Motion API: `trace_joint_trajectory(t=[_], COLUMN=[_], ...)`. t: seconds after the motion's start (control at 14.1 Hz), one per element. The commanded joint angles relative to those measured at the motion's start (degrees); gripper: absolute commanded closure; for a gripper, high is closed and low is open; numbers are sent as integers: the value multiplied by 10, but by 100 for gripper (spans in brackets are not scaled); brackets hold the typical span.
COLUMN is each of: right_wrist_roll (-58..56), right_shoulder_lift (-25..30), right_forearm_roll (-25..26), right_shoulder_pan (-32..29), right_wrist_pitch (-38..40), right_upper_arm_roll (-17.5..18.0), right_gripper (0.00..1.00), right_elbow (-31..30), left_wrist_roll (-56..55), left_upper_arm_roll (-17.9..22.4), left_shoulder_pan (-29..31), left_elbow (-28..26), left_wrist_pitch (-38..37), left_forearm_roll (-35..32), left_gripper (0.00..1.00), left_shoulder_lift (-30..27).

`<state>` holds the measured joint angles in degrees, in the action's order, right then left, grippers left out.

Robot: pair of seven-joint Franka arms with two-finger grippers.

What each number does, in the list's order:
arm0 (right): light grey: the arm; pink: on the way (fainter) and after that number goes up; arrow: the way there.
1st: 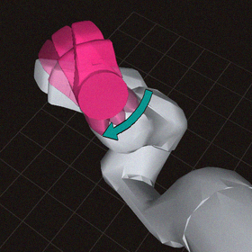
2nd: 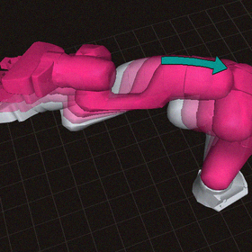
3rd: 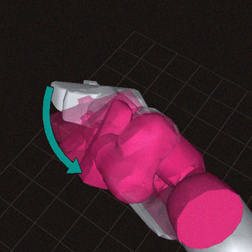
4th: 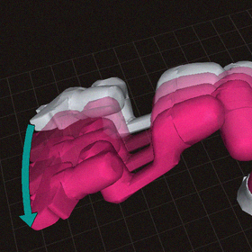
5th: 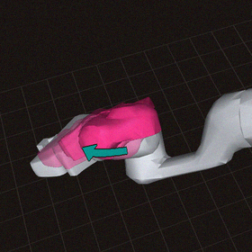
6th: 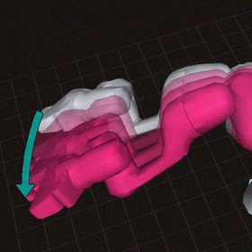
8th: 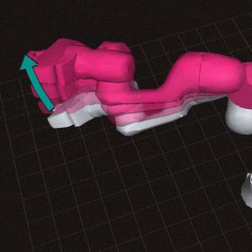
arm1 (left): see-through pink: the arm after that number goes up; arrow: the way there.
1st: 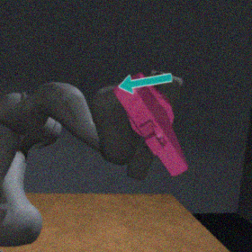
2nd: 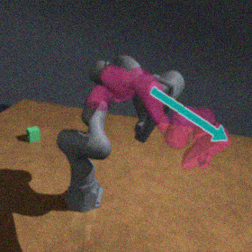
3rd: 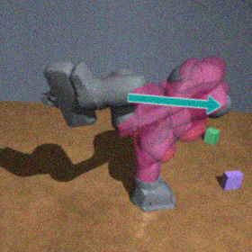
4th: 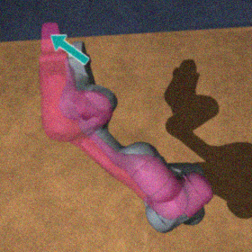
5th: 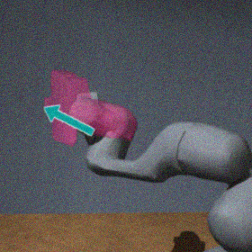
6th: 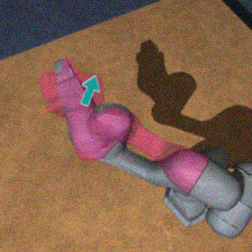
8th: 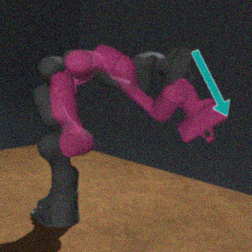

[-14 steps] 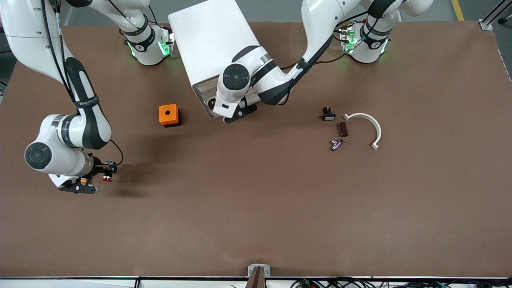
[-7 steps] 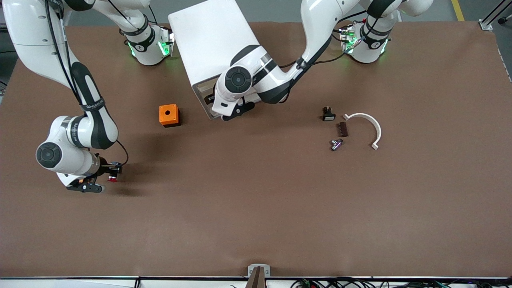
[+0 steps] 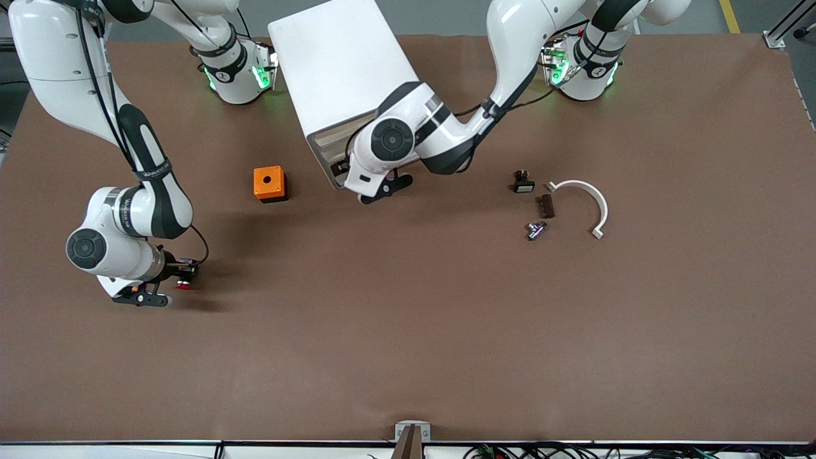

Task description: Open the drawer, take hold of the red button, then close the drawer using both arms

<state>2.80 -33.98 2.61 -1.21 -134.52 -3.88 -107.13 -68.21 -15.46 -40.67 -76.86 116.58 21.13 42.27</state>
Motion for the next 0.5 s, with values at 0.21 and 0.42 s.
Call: trace_joint_trajectory(t=[0.21,0.42], right_wrist_roll=[11,11], right_shoulder_lift=[25,77], right_forearm_roll=[2,-22], right_shoulder_pan=[-10,-17], right_wrist_pitch=[15,75], right_upper_arm_roll=[8,8], right_gripper=[0,0], right_elbow=[3,5], left_wrist_roll=[129,256], left_upper_arm_roll=[1,1], left_shoulder_pan=[63,127], left_elbow=[0,0], left_wrist_pitch=[-36,-72], left_forearm_roll=[-161,-218], left_gripper=[0,0], left_shoulder_lift=[-23,-42])
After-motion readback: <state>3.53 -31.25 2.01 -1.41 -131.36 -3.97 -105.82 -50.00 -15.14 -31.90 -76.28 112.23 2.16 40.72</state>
